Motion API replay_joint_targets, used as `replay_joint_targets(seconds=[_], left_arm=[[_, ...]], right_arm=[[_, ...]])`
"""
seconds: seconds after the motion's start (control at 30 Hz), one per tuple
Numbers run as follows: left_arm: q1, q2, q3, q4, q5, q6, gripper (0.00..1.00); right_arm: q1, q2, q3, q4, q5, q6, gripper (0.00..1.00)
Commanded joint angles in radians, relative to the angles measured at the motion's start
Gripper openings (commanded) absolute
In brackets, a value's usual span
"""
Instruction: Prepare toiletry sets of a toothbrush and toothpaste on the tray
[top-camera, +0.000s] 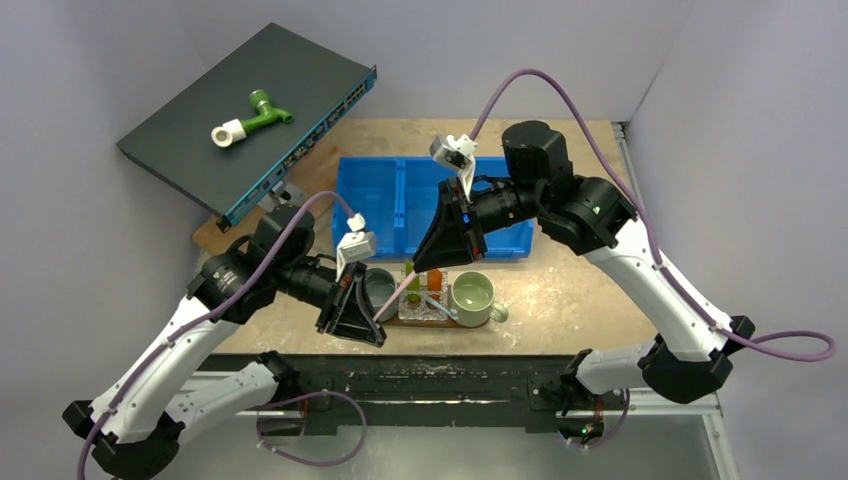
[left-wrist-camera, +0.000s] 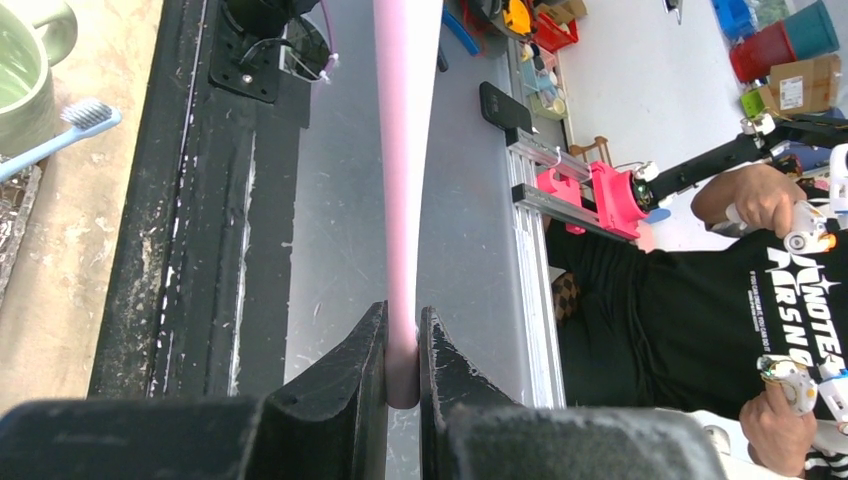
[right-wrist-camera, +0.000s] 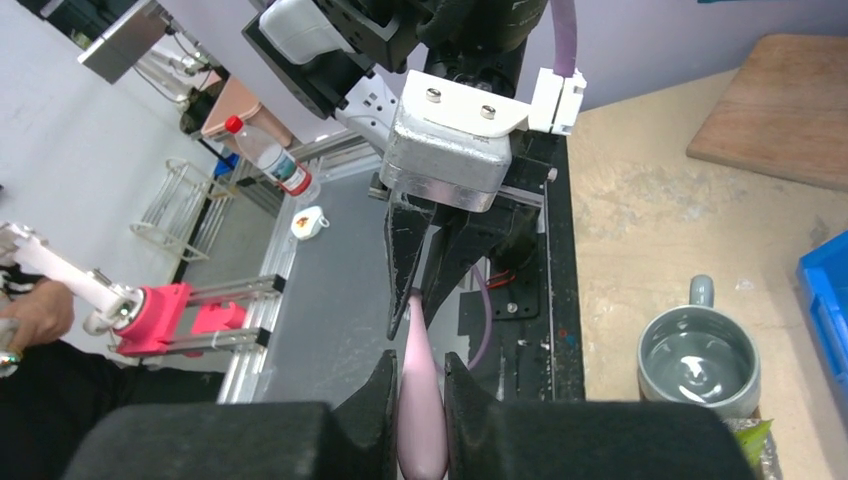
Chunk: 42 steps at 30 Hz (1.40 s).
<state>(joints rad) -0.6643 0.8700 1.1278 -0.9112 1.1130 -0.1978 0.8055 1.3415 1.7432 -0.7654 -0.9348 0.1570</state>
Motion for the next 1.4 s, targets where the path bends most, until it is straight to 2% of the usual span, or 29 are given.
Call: replay_joint_targets(seconds=[0.0, 0.07, 0.23, 0.43, 0.5, 0.8, 1.13, 1.37], left_arm=[[-0.007, 0.004, 0.04, 0.008, 0.0, 0.026, 0.0], [-0.007, 0.006, 0.047, 0.004, -0.014, 0.028, 0.0], [-0.006, 0.013, 0.069, 0.0, -0.049, 0.024, 0.33], [-0.005, 0.0, 0.067, 0.093, -0.103, -0.063, 0.56], [-0.006, -0.006, 0.053, 0.15, -0.12, -0.111, 0.6], [-0.002, -0.04, 0.002, 0.41, -0.266, -0.327, 0.63], [0.002, -0.066, -0.036, 0.673, -0.401, -0.572, 0.63], [0.003, -0.074, -0.049, 0.779, -0.484, -0.665, 0.61]], right_arm=[[-0.003, -0.014, -0.011, 0.016, -0.021, -0.011, 0.0], [-0.003, -0.022, -0.02, 0.028, -0.022, -0.009, 0.0], [-0.003, -0.052, -0.054, 0.068, 0.011, 0.014, 0.0], [-0.005, -0.124, -0.12, 0.144, 0.115, 0.079, 0.0], [-0.006, -0.155, -0.146, 0.172, 0.162, 0.1, 0.0], [-0.01, -0.324, -0.34, 0.443, 0.306, 0.267, 0.0], [-0.009, -0.498, -0.503, 0.654, 0.531, 0.31, 0.0], [-0.009, -0.58, -0.686, 0.888, 0.617, 0.422, 0.0]])
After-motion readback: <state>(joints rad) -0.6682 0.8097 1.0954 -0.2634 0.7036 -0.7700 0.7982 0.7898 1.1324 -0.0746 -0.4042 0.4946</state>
